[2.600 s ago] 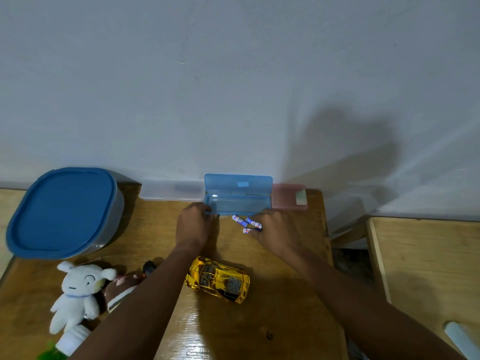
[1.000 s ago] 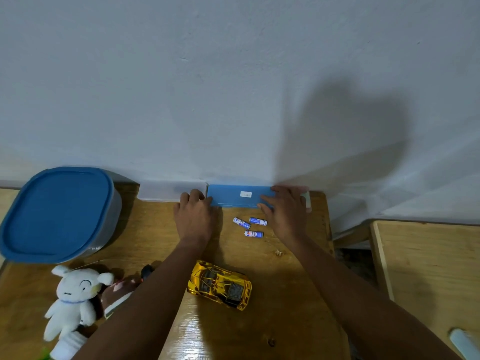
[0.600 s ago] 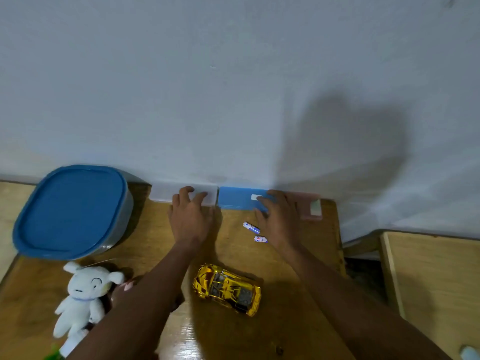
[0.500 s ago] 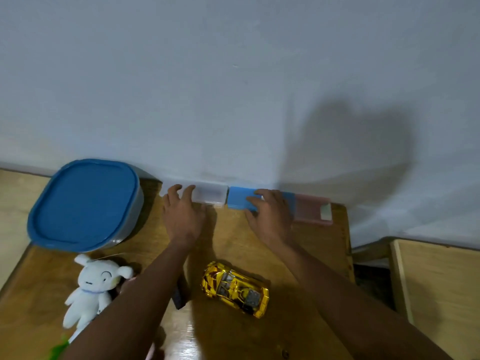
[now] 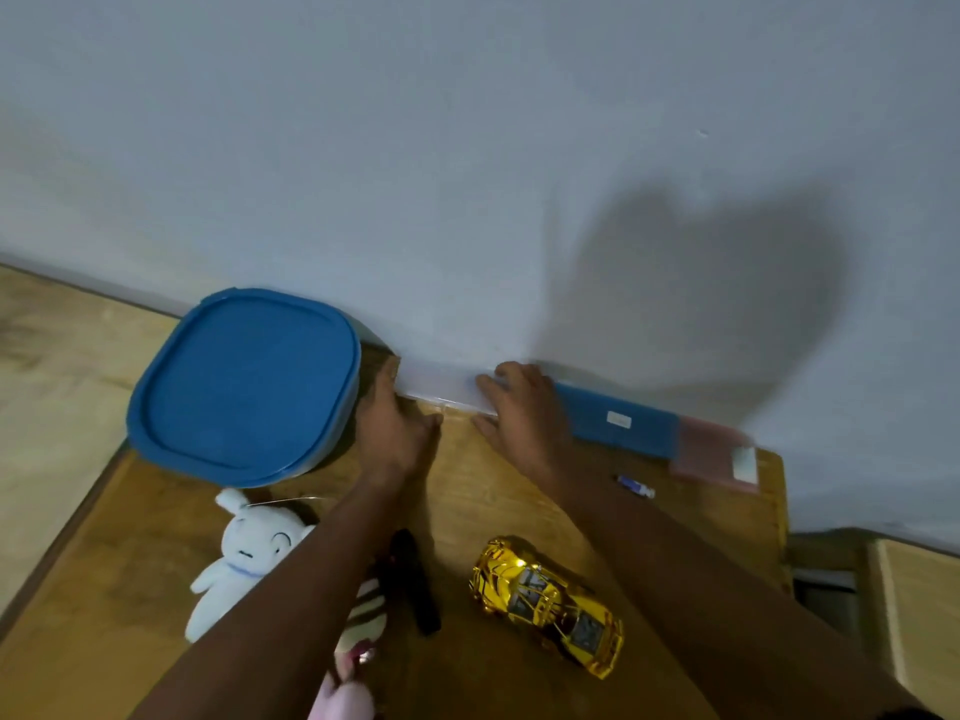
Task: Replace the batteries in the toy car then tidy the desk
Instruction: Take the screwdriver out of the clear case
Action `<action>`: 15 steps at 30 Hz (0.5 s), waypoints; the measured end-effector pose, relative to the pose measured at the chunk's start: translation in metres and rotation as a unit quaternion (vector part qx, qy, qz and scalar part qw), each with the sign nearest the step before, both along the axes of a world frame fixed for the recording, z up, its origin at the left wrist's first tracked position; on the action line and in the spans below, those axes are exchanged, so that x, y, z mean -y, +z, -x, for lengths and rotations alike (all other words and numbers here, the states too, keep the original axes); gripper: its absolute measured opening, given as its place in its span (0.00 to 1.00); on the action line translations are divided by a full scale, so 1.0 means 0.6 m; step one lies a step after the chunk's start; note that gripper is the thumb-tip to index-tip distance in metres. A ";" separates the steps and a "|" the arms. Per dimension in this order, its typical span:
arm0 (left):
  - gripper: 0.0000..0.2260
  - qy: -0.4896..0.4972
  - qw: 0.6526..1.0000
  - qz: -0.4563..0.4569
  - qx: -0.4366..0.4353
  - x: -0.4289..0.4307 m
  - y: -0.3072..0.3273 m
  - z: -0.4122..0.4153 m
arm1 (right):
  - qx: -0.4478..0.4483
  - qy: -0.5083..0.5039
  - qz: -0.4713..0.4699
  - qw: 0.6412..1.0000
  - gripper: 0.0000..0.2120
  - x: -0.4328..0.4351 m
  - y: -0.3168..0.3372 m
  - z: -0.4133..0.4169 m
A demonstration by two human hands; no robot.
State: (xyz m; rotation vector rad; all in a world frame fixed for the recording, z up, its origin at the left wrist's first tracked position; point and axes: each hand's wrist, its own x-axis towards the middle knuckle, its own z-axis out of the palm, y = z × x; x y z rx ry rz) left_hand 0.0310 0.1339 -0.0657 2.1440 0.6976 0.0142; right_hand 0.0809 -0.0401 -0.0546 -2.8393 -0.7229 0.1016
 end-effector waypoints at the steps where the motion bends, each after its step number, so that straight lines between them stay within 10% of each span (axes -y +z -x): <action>1: 0.40 0.013 1.000 0.004 0.011 0.001 0.002 0.004 | -0.007 -0.005 0.002 1.000 0.21 -0.004 0.001 0.001; 15: 0.41 -0.010 1.000 0.001 0.018 -0.015 0.027 0.019 | 0.049 0.084 0.113 0.989 0.18 -0.036 -0.001 0.012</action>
